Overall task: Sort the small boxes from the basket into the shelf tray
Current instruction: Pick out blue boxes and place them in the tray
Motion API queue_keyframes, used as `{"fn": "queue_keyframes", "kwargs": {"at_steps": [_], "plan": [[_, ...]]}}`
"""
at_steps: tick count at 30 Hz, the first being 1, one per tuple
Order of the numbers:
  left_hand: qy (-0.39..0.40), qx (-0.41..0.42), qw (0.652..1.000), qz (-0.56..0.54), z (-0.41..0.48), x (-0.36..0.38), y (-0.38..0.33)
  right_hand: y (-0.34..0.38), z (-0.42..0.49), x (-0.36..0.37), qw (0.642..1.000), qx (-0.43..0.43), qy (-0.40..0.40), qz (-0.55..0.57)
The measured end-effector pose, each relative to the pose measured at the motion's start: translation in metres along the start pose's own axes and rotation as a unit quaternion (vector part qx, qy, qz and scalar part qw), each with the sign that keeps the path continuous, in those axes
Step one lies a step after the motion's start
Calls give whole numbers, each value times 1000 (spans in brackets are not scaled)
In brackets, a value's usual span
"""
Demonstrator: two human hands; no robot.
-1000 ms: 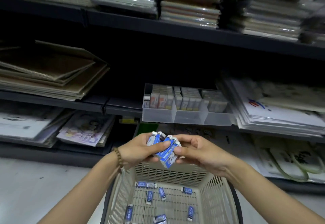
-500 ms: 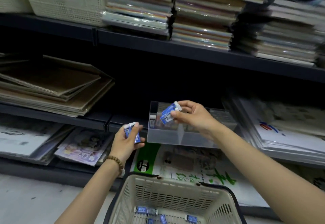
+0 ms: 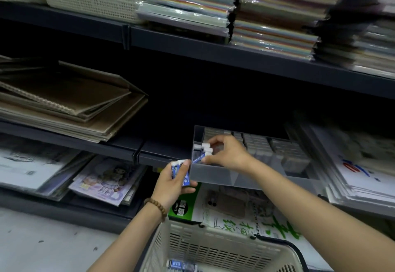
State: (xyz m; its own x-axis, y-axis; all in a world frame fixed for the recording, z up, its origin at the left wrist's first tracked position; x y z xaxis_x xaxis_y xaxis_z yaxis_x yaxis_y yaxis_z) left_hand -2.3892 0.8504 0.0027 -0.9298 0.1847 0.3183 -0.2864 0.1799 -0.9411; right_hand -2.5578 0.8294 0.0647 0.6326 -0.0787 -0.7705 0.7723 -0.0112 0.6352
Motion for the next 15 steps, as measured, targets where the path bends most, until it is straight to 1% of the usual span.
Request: {"fn": "queue_keyframes", "kwargs": {"at_steps": [3, 4, 8, 11, 12, 13, 14, 15], "plan": [[-2, -3, 1000, -1, 0, 0, 0, 1, -5, -3, 999, 0, 2, -47], [-3, -3, 1000, -1, 1, 0, 0, 2, -5, -3, 999, -1, 6, -45], [1, -3, 1000, -2, 0, 0, 0, 6, -1, 2, 999, 11, 35, 21], [7, -4, 1000, 3, 0, 0, -1, 10, -1, 4, 998, 26, 47, 44], [7, -5, 1000, 6, 0, 0, -1, 10, -2, 5, 995, 39, 56, 77], [7, -6, 1000, 7, 0, 0, 0, 9, -3, 4, 987, 60, 67, 132], [7, -8, 1000, 7, 0, 0, 0, 9, -4, 4, 975, 83, 79, 192], [8, -11, 1000, 6, 0, 0, 0, 10, -6, 4, 966, 98, 84, 225]]}}
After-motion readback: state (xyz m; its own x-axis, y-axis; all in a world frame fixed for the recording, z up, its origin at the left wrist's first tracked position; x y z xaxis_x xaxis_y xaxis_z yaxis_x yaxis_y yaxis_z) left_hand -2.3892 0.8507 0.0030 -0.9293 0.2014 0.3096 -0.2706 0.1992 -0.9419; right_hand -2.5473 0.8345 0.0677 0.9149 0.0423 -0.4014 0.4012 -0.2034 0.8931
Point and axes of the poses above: each hand's wrist, its own z-axis towards the middle knuckle, its own x-axis out of the palm, y = z × x, the point moved 1 cm from there along z, towards the middle knuckle, and after that the axes turned 5 degrees about -z, right-handed, at the moved point
